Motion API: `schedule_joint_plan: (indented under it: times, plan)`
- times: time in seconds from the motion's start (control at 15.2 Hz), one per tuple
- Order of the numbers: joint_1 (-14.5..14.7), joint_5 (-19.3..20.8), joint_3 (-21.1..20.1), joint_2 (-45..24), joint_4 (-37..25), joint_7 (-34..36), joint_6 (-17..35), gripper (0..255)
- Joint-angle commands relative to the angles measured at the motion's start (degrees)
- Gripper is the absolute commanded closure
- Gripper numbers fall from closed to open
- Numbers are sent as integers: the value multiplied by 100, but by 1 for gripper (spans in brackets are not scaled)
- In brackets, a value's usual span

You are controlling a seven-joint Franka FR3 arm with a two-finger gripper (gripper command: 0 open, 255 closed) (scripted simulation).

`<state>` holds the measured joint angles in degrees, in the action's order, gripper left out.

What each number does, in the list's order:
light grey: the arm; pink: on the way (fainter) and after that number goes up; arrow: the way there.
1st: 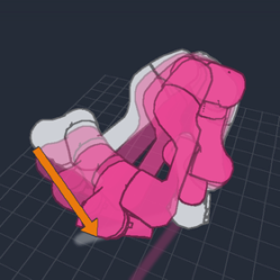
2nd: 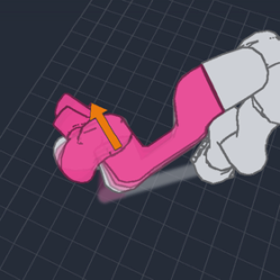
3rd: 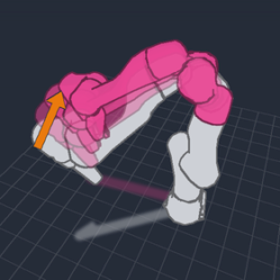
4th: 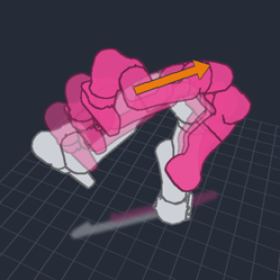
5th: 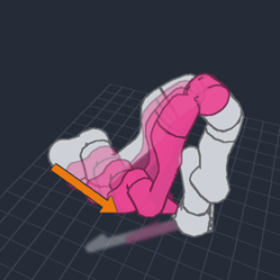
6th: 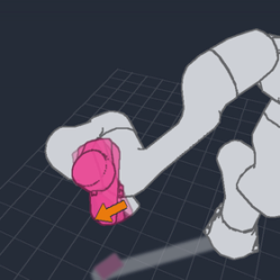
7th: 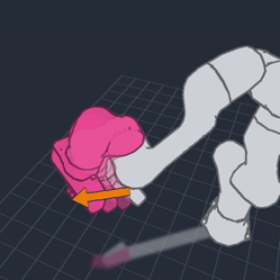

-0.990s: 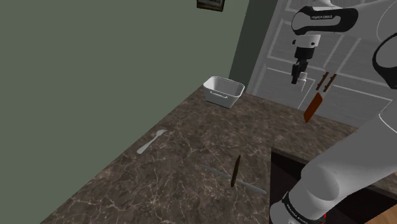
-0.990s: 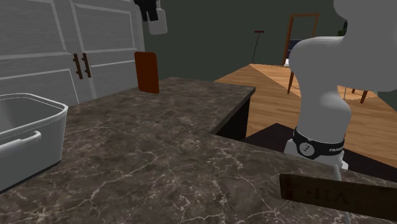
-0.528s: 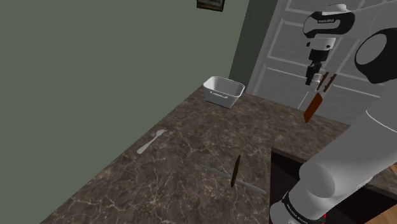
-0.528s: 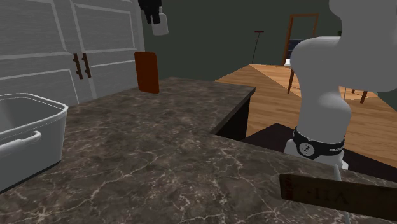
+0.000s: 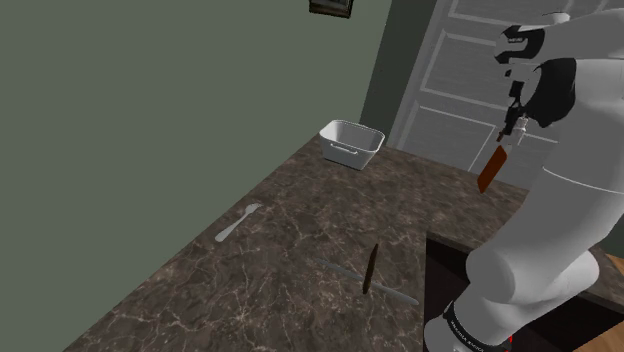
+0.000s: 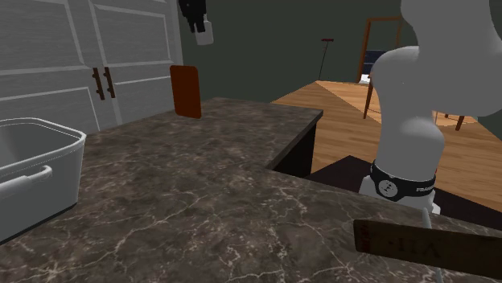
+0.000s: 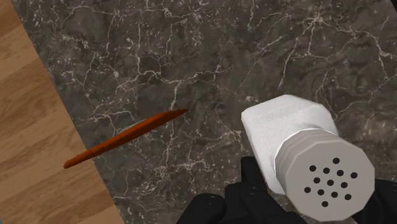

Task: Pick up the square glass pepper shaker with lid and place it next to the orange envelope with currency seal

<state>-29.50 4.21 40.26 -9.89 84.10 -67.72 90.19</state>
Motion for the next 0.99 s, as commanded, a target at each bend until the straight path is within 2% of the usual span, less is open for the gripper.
schedule_joint_plan:
  times: [0.0, 0.26, 0.92]
  plan:
    - [-301, -272, 98, -406, -426, -381, -55, 255]
    - [-1129, -891, 157, -1349, -1558, -1070, -323, 255]
    - [-884, -736, 137, -1115, -454, -916, 557, 255]
